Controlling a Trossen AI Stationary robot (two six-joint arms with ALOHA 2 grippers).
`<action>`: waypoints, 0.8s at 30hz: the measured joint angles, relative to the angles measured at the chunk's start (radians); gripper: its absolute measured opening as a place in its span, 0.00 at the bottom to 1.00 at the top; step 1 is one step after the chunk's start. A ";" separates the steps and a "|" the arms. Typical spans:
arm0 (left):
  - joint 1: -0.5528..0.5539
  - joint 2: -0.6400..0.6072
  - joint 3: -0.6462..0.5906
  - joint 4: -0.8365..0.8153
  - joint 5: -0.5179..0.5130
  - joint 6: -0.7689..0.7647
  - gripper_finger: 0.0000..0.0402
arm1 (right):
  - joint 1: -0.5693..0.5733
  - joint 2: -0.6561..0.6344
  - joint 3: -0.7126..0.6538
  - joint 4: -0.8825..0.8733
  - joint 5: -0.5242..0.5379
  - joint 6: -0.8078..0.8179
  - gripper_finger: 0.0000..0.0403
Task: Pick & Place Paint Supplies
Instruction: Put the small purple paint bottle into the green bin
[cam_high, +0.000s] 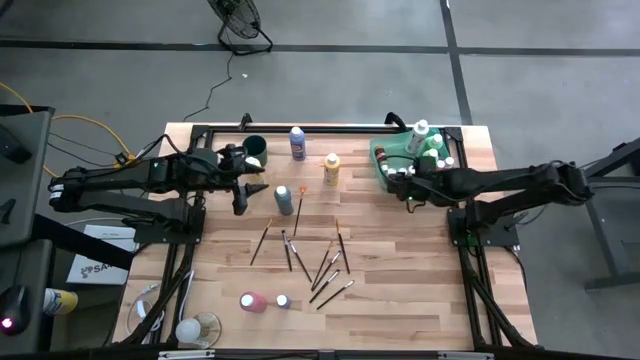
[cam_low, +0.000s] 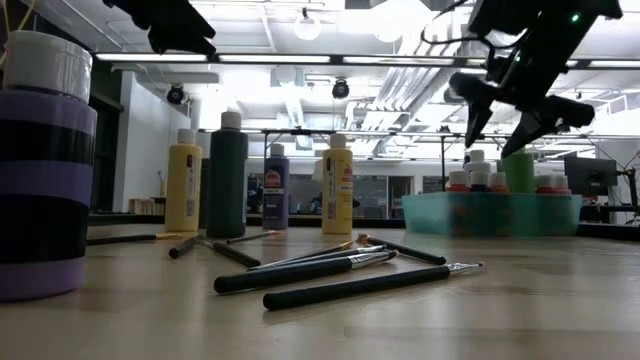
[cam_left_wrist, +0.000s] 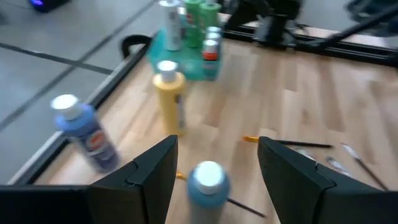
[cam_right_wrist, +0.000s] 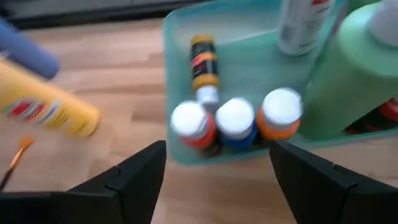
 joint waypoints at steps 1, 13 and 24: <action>0.000 0.000 0.000 0.000 0.030 0.000 0.54 | 0.003 -0.018 0.000 0.000 -0.026 -0.018 0.70; 0.000 0.065 0.000 0.023 0.227 -0.086 0.54 | 0.096 -0.165 0.000 0.028 -0.088 -0.080 0.69; -0.144 0.173 0.000 0.116 0.320 -0.080 0.54 | 0.166 -0.174 0.000 0.038 -0.089 -0.132 0.69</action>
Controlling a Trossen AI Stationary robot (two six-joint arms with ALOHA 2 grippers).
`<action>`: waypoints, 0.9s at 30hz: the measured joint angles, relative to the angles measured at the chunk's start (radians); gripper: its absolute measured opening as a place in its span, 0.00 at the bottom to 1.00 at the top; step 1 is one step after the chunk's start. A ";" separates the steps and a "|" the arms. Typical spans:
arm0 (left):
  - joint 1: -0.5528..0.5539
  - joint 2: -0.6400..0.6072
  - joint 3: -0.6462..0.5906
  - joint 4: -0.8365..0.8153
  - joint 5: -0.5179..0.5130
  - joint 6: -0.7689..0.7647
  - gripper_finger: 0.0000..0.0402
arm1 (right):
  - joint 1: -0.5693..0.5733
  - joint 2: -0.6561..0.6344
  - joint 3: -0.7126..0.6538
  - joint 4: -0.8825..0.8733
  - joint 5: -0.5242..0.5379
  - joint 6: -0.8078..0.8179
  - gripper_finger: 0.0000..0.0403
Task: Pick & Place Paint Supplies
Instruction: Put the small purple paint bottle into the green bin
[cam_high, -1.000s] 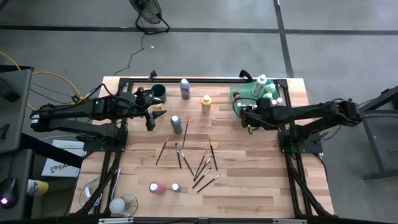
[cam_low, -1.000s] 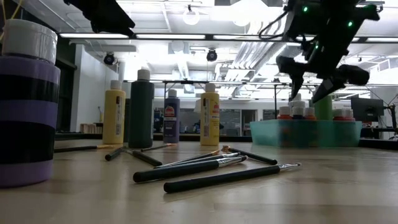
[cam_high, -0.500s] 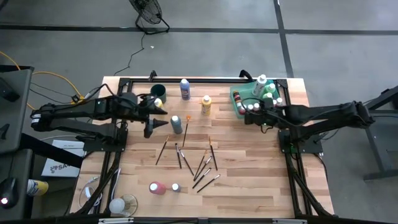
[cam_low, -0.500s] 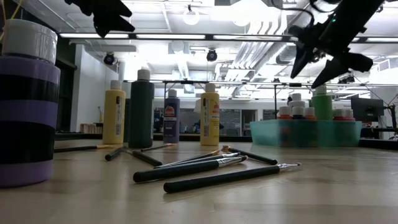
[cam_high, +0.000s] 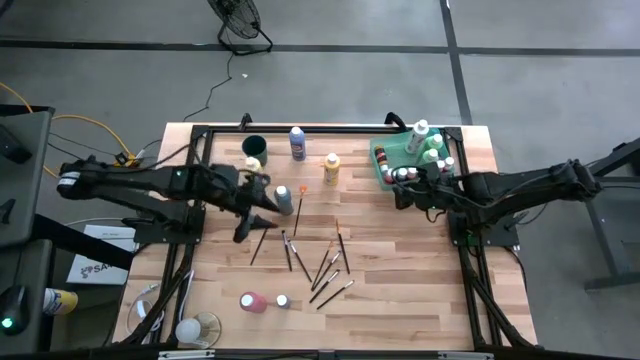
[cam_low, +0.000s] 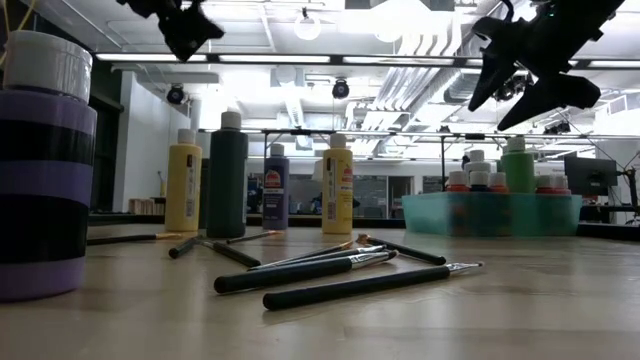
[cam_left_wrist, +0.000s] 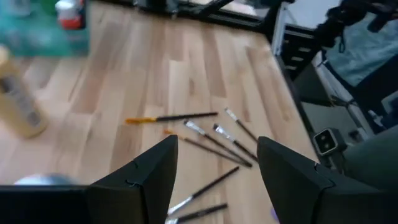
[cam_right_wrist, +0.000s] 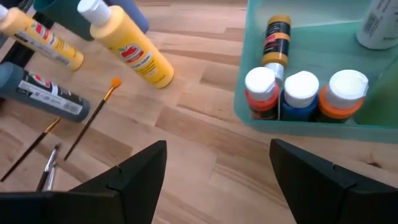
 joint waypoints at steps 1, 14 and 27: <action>-0.026 0.012 0.000 0.012 -0.014 -0.001 0.54 | 0.006 0.000 0.000 0.000 0.000 -0.001 0.69; -0.288 0.216 0.001 0.139 -0.168 -0.246 0.54 | 0.127 -0.001 0.000 0.000 -0.024 -0.039 0.69; -0.443 0.532 0.487 -0.404 -0.266 -0.235 0.43 | 0.205 -0.001 0.000 0.009 -0.026 -0.073 0.69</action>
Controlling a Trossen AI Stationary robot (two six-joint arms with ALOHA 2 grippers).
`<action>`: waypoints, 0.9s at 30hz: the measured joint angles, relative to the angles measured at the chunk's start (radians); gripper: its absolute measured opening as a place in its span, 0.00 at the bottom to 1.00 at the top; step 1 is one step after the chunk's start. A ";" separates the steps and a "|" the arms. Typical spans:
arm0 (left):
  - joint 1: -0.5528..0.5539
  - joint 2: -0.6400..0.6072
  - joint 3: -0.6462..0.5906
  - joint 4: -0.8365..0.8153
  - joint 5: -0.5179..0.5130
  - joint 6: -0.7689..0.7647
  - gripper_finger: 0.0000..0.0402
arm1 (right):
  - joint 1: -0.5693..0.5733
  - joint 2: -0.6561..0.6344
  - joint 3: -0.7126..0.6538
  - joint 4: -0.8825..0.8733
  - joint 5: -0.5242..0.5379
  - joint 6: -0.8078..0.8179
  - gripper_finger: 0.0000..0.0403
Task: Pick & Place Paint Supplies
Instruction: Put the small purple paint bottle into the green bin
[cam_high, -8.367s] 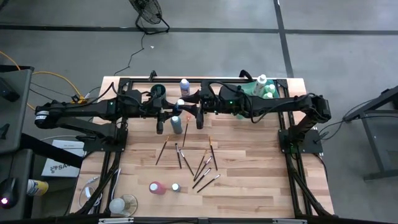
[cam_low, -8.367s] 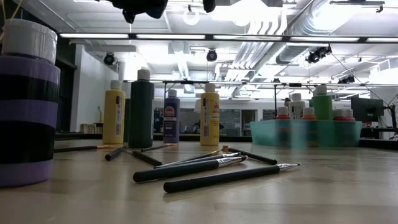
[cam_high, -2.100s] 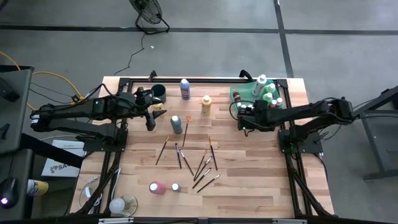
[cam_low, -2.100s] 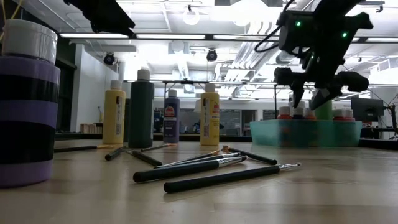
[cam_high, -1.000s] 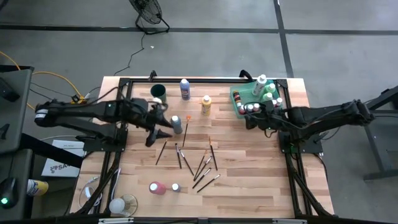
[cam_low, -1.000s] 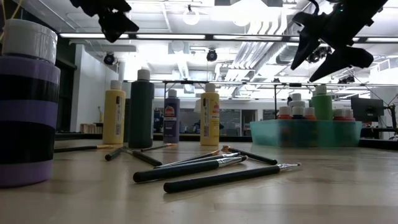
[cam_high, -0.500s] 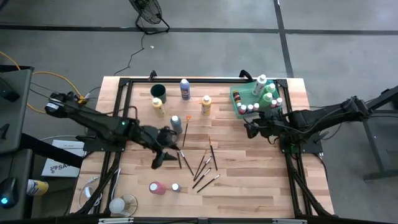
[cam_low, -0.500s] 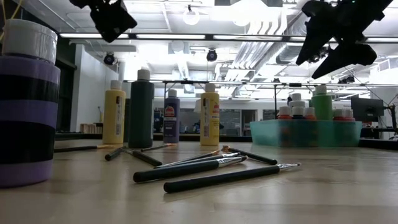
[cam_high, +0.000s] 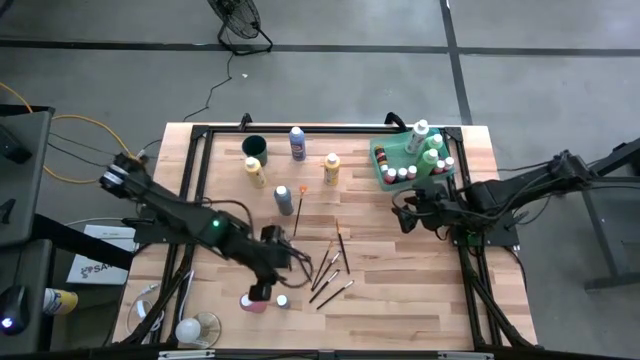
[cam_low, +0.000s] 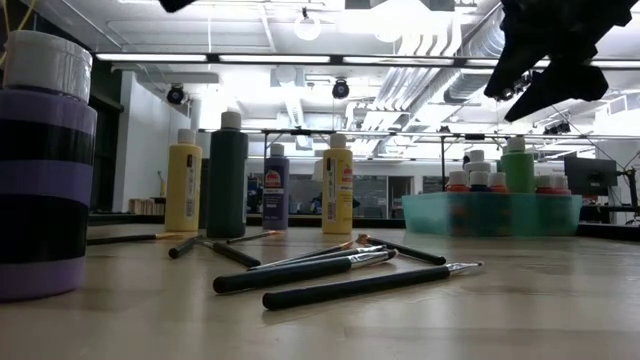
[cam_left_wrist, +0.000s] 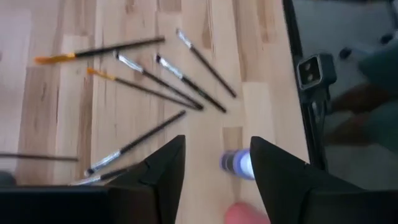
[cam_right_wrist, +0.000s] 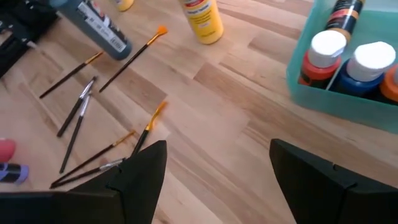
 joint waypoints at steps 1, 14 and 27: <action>-0.008 0.028 0.030 -0.032 0.000 0.000 0.42 | 0.005 0.000 0.000 0.000 0.000 -0.002 0.69; -0.030 0.243 0.137 -0.141 0.131 -0.162 0.48 | 0.056 0.000 0.000 0.004 0.003 -0.053 0.69; -0.069 0.268 0.137 -0.125 0.165 -0.260 0.70 | 0.074 0.000 0.000 0.005 0.011 -0.078 0.69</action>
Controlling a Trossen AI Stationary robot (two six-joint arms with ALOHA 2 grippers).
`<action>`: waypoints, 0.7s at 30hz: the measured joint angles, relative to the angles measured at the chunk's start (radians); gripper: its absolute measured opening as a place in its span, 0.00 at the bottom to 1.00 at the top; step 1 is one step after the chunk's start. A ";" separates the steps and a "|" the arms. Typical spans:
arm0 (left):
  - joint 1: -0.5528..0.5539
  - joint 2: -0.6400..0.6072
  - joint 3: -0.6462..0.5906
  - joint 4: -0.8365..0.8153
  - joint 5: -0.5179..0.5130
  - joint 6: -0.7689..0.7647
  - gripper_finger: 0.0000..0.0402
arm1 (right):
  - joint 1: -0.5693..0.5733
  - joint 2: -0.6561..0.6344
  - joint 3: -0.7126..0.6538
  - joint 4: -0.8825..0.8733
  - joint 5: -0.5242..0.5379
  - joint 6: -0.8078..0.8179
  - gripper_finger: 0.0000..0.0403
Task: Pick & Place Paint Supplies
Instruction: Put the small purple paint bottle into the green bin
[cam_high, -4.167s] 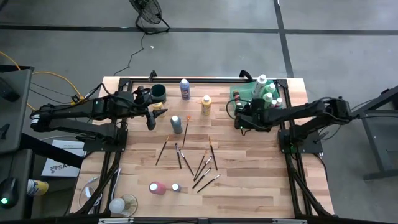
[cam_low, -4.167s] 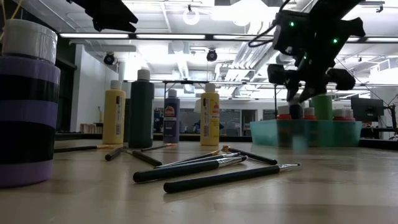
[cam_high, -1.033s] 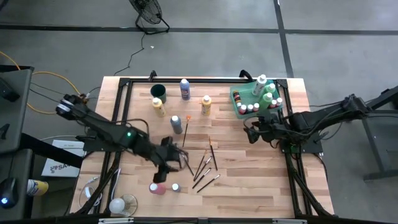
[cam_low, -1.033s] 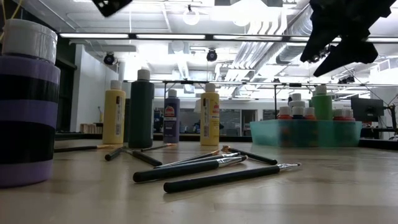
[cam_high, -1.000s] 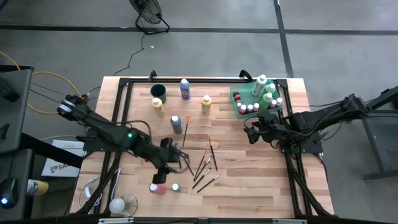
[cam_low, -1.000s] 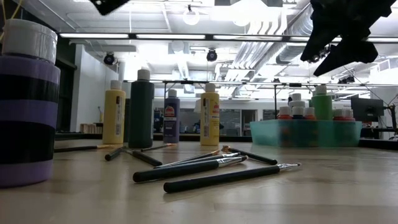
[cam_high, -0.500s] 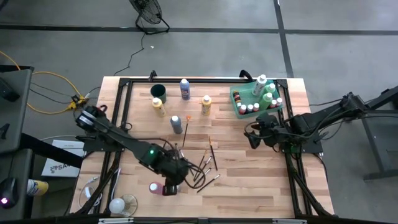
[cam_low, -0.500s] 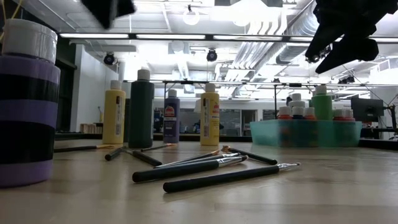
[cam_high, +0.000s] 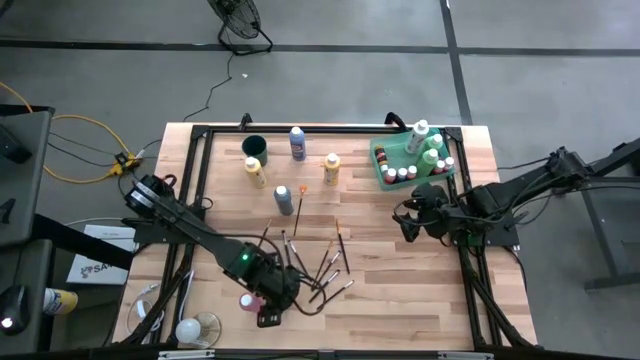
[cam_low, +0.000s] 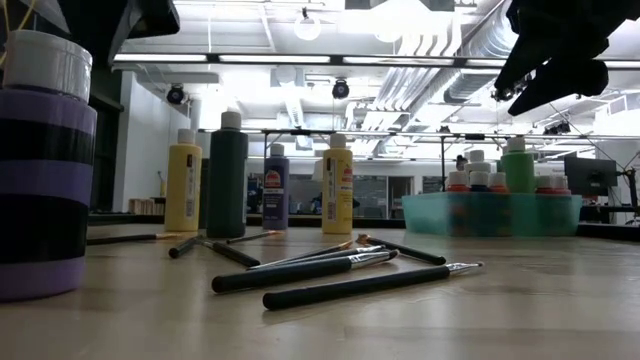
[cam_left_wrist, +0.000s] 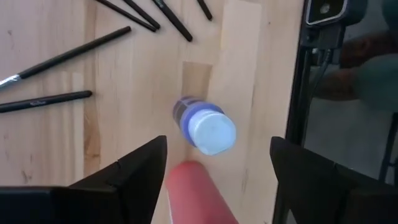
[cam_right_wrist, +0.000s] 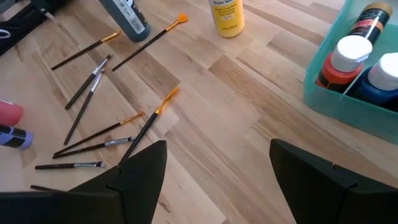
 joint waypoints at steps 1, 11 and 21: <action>0.000 0.004 0.000 -0.002 -0.003 0.000 0.70 | 0.000 0.000 0.000 0.000 0.000 0.000 0.69; -0.001 0.061 0.000 0.003 -0.009 0.001 0.70 | 0.000 0.000 0.000 -0.001 0.000 -0.007 0.69; 0.000 0.064 -0.001 -0.008 -0.018 0.002 0.70 | 0.000 0.000 0.000 -0.002 0.000 -0.027 0.69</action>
